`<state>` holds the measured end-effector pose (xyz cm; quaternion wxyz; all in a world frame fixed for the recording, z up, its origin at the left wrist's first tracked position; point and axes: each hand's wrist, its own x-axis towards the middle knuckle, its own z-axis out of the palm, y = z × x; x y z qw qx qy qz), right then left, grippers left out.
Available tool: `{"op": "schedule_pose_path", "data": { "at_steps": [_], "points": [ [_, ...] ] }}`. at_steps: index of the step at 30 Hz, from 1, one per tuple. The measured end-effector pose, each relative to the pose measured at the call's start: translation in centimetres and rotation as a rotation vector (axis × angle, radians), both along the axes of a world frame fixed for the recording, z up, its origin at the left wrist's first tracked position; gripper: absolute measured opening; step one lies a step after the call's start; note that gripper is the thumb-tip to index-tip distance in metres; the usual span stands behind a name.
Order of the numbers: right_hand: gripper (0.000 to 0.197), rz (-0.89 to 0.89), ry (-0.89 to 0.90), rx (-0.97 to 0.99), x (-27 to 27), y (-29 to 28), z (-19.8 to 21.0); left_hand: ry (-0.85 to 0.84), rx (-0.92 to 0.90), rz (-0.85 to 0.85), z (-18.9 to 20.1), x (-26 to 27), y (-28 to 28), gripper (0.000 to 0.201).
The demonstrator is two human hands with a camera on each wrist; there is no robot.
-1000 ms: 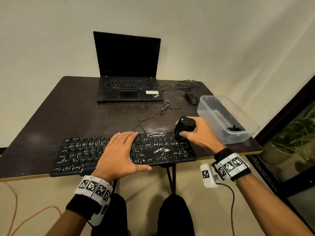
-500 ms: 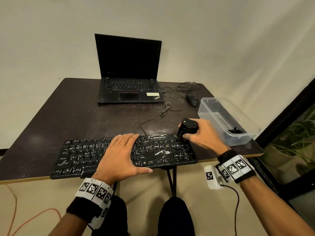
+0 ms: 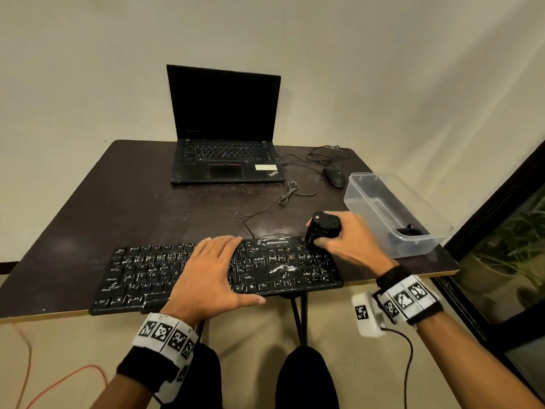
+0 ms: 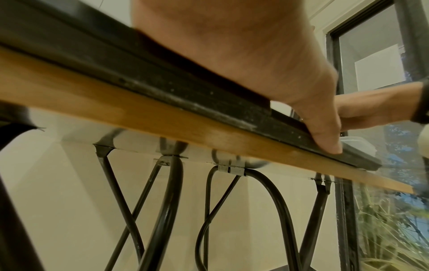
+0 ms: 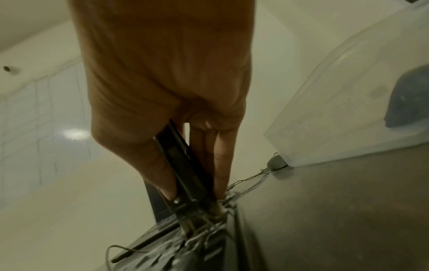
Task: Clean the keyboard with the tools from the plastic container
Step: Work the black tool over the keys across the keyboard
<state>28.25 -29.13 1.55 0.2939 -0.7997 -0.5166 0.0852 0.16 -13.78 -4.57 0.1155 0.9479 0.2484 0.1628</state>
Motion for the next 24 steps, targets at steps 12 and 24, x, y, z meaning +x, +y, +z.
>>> {"op": "schedule_pose_path", "data": {
  "at_steps": [12, 24],
  "points": [
    [0.020, -0.045, -0.038, 0.002, 0.1, 1.2, 1.0, 0.031, 0.017, 0.000, 0.0, -0.1, 0.0, 0.136],
    [0.025, -0.013, -0.009, -0.091, -1.2, 1.7, 0.8, 0.017, 0.002, 0.005, -0.1, 0.0, 0.0, 0.136]
  ]
}}
